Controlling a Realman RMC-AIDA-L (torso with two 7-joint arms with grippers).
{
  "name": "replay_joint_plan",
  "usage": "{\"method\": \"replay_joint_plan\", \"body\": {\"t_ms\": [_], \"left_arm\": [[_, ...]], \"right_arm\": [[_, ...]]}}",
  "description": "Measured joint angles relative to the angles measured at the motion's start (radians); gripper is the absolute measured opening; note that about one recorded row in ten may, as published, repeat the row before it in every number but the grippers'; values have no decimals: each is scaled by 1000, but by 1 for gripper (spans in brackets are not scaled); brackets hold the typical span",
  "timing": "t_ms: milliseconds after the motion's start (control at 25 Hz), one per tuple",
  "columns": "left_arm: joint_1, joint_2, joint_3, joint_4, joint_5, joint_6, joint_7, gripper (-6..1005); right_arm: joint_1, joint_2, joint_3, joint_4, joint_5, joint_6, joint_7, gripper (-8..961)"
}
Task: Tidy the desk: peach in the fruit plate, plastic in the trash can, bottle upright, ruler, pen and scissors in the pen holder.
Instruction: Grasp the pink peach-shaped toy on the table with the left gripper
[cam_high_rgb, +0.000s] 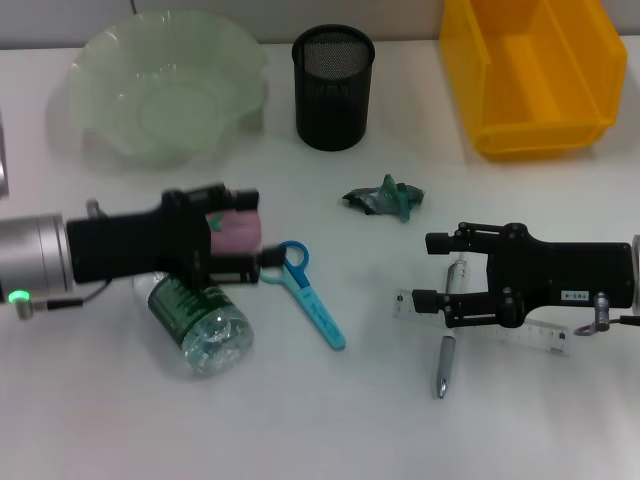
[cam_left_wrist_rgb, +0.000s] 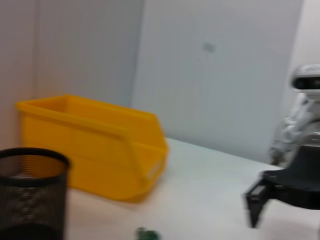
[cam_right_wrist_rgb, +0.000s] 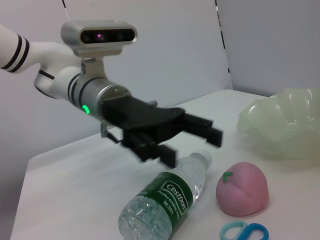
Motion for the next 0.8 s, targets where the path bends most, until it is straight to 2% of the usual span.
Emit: {"method": "replay_joint_plan", "body": {"t_ms": [200,440,600,800], "left_arm": [[-47,-18,17,64,-23,-114,-64,815],[-89,-40,125,98,-25,-284,-186,801],[-99,-46,193,100,-25,-323,-218,791],[-112,-47,214,100,-27,-371,-242,780]], "right_arm": [[2,0,0,0,0,1,19,816],[1,0,0,0,0,0,38,816],[-1,0,0,0,0,0,44,816],[1,-1,0,0,0,-1,47,816]]}}
